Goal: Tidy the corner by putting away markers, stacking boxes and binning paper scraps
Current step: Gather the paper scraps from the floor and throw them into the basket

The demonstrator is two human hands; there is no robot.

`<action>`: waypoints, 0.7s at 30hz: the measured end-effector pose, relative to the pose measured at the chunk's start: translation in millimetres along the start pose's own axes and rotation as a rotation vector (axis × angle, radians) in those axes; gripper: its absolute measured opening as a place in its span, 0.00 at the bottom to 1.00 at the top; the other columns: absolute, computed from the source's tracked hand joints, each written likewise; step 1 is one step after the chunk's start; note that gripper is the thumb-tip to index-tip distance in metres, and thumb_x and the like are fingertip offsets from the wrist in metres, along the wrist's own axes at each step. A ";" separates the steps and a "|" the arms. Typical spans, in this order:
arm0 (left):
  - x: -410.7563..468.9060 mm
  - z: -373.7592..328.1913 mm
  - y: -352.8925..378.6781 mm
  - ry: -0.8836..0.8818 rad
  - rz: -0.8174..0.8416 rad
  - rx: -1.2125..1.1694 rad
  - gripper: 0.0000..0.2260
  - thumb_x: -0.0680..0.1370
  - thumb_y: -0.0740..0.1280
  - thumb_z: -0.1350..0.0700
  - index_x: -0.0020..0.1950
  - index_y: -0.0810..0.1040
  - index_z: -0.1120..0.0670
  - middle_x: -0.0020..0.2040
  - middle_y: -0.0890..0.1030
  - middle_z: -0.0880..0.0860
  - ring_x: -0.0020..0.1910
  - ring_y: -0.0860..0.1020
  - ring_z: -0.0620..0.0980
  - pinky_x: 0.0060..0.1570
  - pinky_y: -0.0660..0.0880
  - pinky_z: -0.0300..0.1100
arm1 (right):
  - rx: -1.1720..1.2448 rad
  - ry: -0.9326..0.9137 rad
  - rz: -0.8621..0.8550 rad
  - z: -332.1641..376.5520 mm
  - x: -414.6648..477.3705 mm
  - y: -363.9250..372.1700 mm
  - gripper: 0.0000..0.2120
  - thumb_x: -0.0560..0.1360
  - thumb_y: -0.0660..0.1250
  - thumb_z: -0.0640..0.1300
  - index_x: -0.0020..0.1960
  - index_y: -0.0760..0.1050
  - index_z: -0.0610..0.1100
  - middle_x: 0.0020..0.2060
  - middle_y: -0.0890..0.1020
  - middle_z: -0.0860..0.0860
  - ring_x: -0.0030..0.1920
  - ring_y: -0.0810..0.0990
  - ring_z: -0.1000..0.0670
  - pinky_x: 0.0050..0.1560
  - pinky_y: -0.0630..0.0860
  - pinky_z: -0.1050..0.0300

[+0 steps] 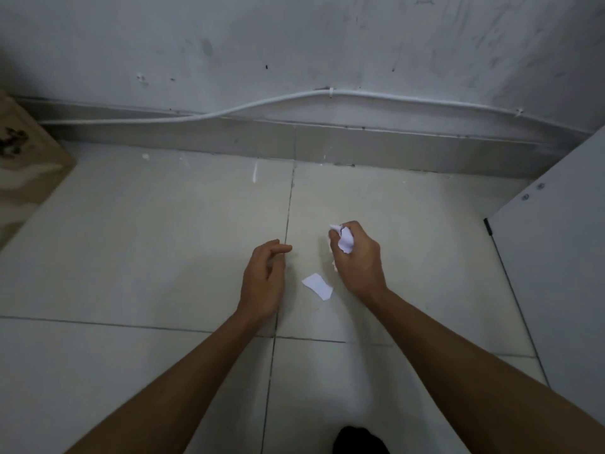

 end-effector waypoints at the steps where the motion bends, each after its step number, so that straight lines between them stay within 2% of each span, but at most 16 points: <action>1: -1.4 -0.9 -4.6 0.018 0.005 0.055 0.12 0.80 0.61 0.63 0.58 0.79 0.51 0.62 0.75 0.48 0.62 0.73 0.42 0.62 0.68 0.32 | -0.050 -0.027 0.011 0.8 -1.5 0.3 0.05 0.79 0.67 0.44 0.45 0.73 0.48 0.50 0.84 0.53 0.40 0.80 0.51 0.43 0.79 0.57; 3: -4.8 -0.9 -11.0 0.052 0.024 0.160 0.13 0.78 0.63 0.65 0.58 0.79 0.53 0.58 0.76 0.48 0.58 0.74 0.43 0.59 0.69 0.33 | -0.210 -0.148 0.043 -1.8 -10.1 1.8 0.04 0.78 0.67 0.44 0.46 0.74 0.45 0.46 0.81 0.51 0.43 0.79 0.50 0.46 0.79 0.52; 4: -6.6 1.0 -11.7 0.067 0.039 0.202 0.13 0.77 0.64 0.66 0.58 0.79 0.55 0.57 0.77 0.49 0.56 0.75 0.45 0.57 0.68 0.32 | -0.284 -0.210 0.105 -3.7 -18.5 3.7 0.04 0.77 0.66 0.46 0.46 0.75 0.45 0.45 0.79 0.50 0.43 0.79 0.49 0.45 0.79 0.50; 6: -10.7 4.1 -12.5 0.083 0.054 0.261 0.12 0.76 0.65 0.67 0.57 0.79 0.57 0.56 0.78 0.52 0.55 0.75 0.46 0.55 0.65 0.27 | -0.449 -0.283 0.292 -9.2 -39.5 11.3 0.11 0.77 0.61 0.53 0.47 0.76 0.46 0.49 0.78 0.49 0.42 0.80 0.45 0.42 0.79 0.49; 7: -13.0 5.2 -12.5 0.088 0.058 0.275 0.12 0.75 0.65 0.66 0.57 0.79 0.57 0.56 0.78 0.52 0.55 0.74 0.46 0.55 0.63 0.25 | -0.521 -0.308 0.369 -10.5 -49.8 14.3 0.13 0.76 0.59 0.53 0.47 0.77 0.45 0.49 0.79 0.48 0.41 0.80 0.43 0.40 0.79 0.49; 8: -15.0 5.6 -12.4 0.092 0.066 0.283 0.12 0.75 0.65 0.66 0.57 0.79 0.57 0.56 0.78 0.52 0.56 0.75 0.47 0.55 0.63 0.25 | -0.556 -0.326 0.409 -10.6 -58.3 15.9 0.11 0.74 0.59 0.49 0.45 0.77 0.43 0.48 0.79 0.48 0.40 0.80 0.42 0.38 0.79 0.48; 9: -16.8 6.2 -11.5 0.092 0.080 0.290 0.12 0.75 0.64 0.64 0.57 0.79 0.56 0.56 0.77 0.51 0.57 0.75 0.47 0.56 0.64 0.27 | -0.588 -0.318 0.419 -10.2 -63.7 16.7 0.05 0.71 0.62 0.42 0.43 0.76 0.43 0.46 0.79 0.47 0.38 0.78 0.44 0.36 0.78 0.49; 10: -18.8 6.5 -10.9 0.088 0.097 0.299 0.12 0.75 0.64 0.63 0.57 0.79 0.55 0.57 0.77 0.51 0.58 0.74 0.48 0.58 0.65 0.31 | -0.580 -0.321 0.392 -8.8 -65.9 17.1 0.05 0.68 0.67 0.37 0.40 0.73 0.45 0.43 0.77 0.48 0.35 0.75 0.45 0.33 0.76 0.50; 12: -21.2 7.6 -9.8 0.071 0.123 0.318 0.12 0.75 0.65 0.64 0.56 0.79 0.53 0.58 0.76 0.51 0.58 0.74 0.48 0.58 0.67 0.35 | -0.618 -0.313 0.347 -7.7 -69.0 22.1 0.17 0.66 0.72 0.37 0.37 0.63 0.48 0.37 0.73 0.51 0.31 0.72 0.46 0.27 0.72 0.53; 13: -22.1 7.3 -9.4 0.070 0.132 0.329 0.11 0.76 0.65 0.64 0.56 0.79 0.53 0.58 0.76 0.51 0.59 0.74 0.48 0.59 0.67 0.36 | -0.619 -0.279 0.335 -7.9 -67.9 23.5 0.17 0.70 0.71 0.40 0.37 0.61 0.49 0.37 0.73 0.50 0.31 0.73 0.44 0.28 0.72 0.53; 15: -24.3 6.7 -8.9 0.078 0.146 0.354 0.11 0.77 0.66 0.63 0.57 0.79 0.54 0.58 0.77 0.51 0.59 0.75 0.49 0.59 0.67 0.35 | -0.616 -0.252 0.311 -6.2 -67.0 23.7 0.11 0.77 0.64 0.45 0.39 0.64 0.48 0.39 0.75 0.48 0.34 0.76 0.42 0.33 0.73 0.52; 18: -27.9 2.7 -12.5 0.084 0.157 0.354 0.10 0.77 0.66 0.63 0.57 0.79 0.55 0.58 0.77 0.53 0.58 0.75 0.49 0.59 0.68 0.35 | -0.554 -0.231 0.374 -4.3 -65.2 22.2 0.04 0.78 0.64 0.42 0.46 0.74 0.42 0.45 0.78 0.47 0.41 0.80 0.42 0.39 0.73 0.53; 20: -28.9 -0.9 -17.0 0.089 0.162 0.342 0.10 0.77 0.65 0.60 0.58 0.78 0.56 0.57 0.78 0.53 0.56 0.76 0.49 0.59 0.71 0.38 | -0.496 -0.184 0.424 0.5 -60.5 24.4 0.08 0.77 0.65 0.40 0.55 0.77 0.41 0.51 0.80 0.46 0.48 0.81 0.42 0.47 0.76 0.50; 21: -29.1 -3.2 -20.6 0.096 0.157 0.335 0.11 0.77 0.64 0.58 0.58 0.78 0.57 0.56 0.78 0.53 0.55 0.76 0.48 0.59 0.73 0.40 | -0.482 -0.180 0.419 6.0 -57.0 25.5 0.10 0.75 0.65 0.40 0.56 0.76 0.42 0.52 0.79 0.47 0.50 0.81 0.42 0.49 0.76 0.48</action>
Point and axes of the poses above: each hand's wrist, its own x-axis towards the middle knuckle, its own y-axis out of the palm, z = x × y, the point moved 3 cm from there along x, towards the middle knuckle
